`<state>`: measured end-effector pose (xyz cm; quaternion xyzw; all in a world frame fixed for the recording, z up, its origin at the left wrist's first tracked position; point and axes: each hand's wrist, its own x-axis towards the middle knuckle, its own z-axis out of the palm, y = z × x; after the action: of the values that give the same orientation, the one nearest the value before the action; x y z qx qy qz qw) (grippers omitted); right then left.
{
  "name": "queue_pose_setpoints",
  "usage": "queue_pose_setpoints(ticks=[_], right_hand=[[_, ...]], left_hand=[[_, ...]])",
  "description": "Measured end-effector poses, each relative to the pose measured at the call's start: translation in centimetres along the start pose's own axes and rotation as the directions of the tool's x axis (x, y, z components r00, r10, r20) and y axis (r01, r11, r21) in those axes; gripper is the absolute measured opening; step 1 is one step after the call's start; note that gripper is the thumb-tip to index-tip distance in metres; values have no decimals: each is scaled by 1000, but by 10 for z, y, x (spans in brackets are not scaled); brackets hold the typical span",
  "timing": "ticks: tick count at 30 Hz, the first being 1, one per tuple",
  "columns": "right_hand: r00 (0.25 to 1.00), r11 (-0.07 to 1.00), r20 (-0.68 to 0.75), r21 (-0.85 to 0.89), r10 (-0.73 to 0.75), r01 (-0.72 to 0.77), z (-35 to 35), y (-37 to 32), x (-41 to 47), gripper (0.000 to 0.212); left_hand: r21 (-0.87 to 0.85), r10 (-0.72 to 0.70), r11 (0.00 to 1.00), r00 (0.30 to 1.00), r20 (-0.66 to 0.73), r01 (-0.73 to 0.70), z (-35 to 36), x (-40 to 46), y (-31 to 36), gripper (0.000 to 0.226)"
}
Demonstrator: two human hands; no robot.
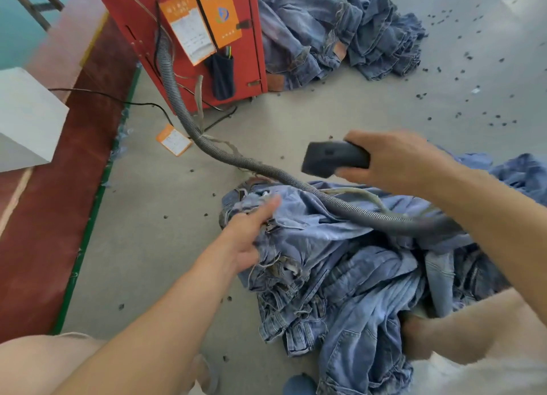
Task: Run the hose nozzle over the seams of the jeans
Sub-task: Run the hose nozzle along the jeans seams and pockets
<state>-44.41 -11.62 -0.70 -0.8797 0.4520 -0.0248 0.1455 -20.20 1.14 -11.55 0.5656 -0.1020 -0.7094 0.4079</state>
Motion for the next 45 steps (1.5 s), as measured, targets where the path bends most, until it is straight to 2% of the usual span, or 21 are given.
queue_pose_setpoints(ticks=[1,3,6,11,14,17,20,22,23,24,27,28,30,33,35,36,39,40,43,45], right_hand=[[999,994,32,-98,-37,40,0,9,-3,33],[987,950,76,-269,-144,159,7,21,-4,35],[966,894,137,-370,-218,255,28,27,0,27],[979,874,154,-447,-134,190,78,33,-4,21],[981,871,177,-466,-80,155,93,33,-6,22],[976,883,167,-426,-137,197,97,28,-8,27],[967,935,154,-264,-202,237,87,22,-9,35],[980,979,88,-90,-177,185,78,24,-5,36],[987,986,54,-57,-152,155,75,28,-2,37],[992,991,39,-64,-118,120,74,33,0,37],[995,978,86,-201,-42,59,80,37,-2,34],[992,964,118,-254,-47,76,85,33,-6,33],[982,952,146,-265,-117,153,92,22,-12,34],[973,975,80,-22,-217,219,87,6,-10,40],[979,976,10,80,-202,200,81,11,-2,42],[987,983,6,87,-162,161,76,19,2,42],[997,998,71,-57,-35,40,67,47,5,38],[995,988,100,-149,-13,28,69,52,2,35],[980,928,183,-347,-73,134,86,44,-7,30],[970,922,168,-315,-177,224,93,30,-9,31]], left_hand=[[36,-23,999,996,-87,26,-3,3,-3,36],[57,-74,995,987,-143,83,-8,4,-8,11],[-39,-74,997,988,-134,70,-17,4,-9,22],[-105,85,990,995,-50,-90,-20,-1,-14,24],[-92,115,989,993,-29,-117,-23,-2,-16,20],[-110,115,987,993,9,-113,-22,-5,-15,38],[-159,115,981,993,-11,-115,-23,-5,-13,39],[-165,124,977,991,-59,-132,-25,-6,-9,34],[-165,129,977,990,-60,-137,-26,-7,-7,26],[-162,130,977,990,-51,-136,-25,-8,-5,21],[-205,147,967,989,-20,-148,-26,-8,-7,36],[-192,149,970,989,-24,-151,-26,-9,-7,35],[-184,145,972,989,-27,-148,-27,-7,-10,17],[-237,137,962,990,-21,-138,-28,-8,-6,15],[-267,150,954,989,20,-139,-27,-9,-4,20],[-293,161,946,985,64,-136,-27,-10,-4,14],[-316,184,938,977,104,-143,-27,-13,-5,40],[-314,180,940,977,115,-136,-26,-13,-5,35],[-289,183,948,969,165,-130,-24,-14,-6,28],[-269,153,955,983,98,-122,-27,-9,-7,20]])
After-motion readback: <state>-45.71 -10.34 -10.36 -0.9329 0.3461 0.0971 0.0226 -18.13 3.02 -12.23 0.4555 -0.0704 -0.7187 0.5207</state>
